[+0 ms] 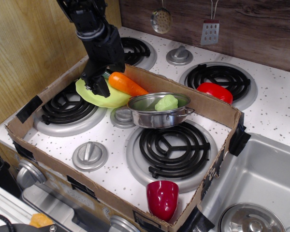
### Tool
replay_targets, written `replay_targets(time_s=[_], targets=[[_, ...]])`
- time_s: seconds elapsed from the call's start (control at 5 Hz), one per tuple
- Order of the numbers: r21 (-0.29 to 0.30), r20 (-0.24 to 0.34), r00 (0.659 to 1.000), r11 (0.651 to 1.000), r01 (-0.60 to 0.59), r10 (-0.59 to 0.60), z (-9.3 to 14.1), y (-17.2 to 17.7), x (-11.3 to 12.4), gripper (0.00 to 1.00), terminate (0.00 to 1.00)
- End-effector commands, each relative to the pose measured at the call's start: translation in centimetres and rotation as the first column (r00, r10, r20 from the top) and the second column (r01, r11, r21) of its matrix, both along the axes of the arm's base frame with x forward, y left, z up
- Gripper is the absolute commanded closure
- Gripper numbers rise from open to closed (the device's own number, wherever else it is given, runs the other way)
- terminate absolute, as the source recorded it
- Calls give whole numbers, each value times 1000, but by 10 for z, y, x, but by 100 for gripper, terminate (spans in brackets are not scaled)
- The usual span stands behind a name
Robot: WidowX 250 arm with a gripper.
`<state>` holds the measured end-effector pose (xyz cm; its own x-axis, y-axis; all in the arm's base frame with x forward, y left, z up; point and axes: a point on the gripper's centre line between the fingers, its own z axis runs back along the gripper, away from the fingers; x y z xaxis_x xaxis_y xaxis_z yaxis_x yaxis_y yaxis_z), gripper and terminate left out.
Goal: Take carrot off plate
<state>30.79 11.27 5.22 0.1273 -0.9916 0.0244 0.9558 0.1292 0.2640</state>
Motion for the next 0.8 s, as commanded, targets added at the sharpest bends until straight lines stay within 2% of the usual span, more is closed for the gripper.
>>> replay_targets(time_s=[0.0,0.6], targets=[[-34,-33,995,995,93,-94,-8,-2,23,0,0],[-38,-75,988,991,129,-132,-22,4,22,0,0]])
